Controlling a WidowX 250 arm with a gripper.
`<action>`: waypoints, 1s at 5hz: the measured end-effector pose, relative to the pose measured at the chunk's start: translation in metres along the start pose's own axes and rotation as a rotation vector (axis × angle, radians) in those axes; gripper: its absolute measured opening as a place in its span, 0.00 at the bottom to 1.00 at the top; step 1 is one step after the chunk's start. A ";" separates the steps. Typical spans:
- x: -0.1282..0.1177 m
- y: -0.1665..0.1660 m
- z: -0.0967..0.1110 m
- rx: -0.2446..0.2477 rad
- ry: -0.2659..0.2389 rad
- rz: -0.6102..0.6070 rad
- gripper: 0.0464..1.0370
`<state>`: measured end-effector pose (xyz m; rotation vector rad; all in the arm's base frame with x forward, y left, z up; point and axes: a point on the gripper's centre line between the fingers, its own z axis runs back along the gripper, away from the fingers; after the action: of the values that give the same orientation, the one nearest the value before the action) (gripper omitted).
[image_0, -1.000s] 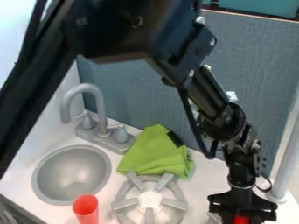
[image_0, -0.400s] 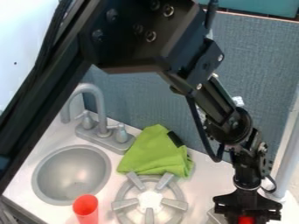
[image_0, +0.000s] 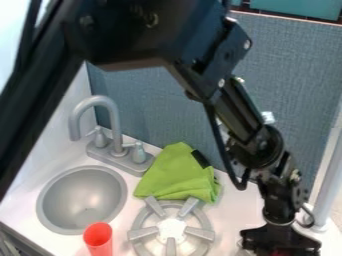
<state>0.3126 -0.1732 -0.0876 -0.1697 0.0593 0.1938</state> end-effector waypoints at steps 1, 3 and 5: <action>-0.001 0.001 0.001 -0.005 -0.008 -0.014 0.84; -0.005 0.001 0.005 -0.028 0.001 -0.033 0.95; -0.021 0.024 0.062 -0.205 -0.061 0.002 0.95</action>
<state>0.2903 -0.1429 -0.0286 -0.3679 -0.0213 0.2066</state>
